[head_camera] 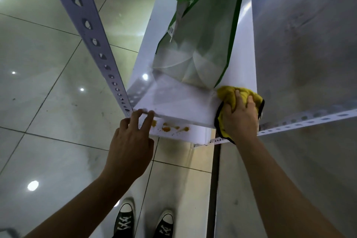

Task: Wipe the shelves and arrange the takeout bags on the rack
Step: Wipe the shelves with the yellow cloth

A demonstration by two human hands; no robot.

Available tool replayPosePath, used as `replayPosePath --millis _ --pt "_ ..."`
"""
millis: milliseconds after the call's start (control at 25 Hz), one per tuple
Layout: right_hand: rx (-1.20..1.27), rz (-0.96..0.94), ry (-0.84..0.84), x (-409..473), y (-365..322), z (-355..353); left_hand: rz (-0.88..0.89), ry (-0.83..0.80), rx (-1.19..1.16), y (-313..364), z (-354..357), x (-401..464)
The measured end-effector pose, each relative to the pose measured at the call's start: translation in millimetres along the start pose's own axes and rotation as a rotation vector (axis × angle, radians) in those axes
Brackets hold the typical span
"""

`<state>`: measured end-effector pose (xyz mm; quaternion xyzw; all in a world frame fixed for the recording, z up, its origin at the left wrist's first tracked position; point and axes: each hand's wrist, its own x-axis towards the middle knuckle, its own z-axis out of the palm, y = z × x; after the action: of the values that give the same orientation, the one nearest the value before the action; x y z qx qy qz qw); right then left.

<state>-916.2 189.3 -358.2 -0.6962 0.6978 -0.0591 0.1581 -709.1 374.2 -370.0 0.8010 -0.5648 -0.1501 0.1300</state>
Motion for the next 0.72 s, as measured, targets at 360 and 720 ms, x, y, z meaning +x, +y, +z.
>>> replayPosePath --millis 360,720 --pt "0.003 0.103 -0.023 -9 6 5 0.009 0.005 0.039 -2 -4 -4" --pt "-0.102 -0.006 0.048 -57 -12 18 -0.019 -0.011 -0.019 0 -1 -7"
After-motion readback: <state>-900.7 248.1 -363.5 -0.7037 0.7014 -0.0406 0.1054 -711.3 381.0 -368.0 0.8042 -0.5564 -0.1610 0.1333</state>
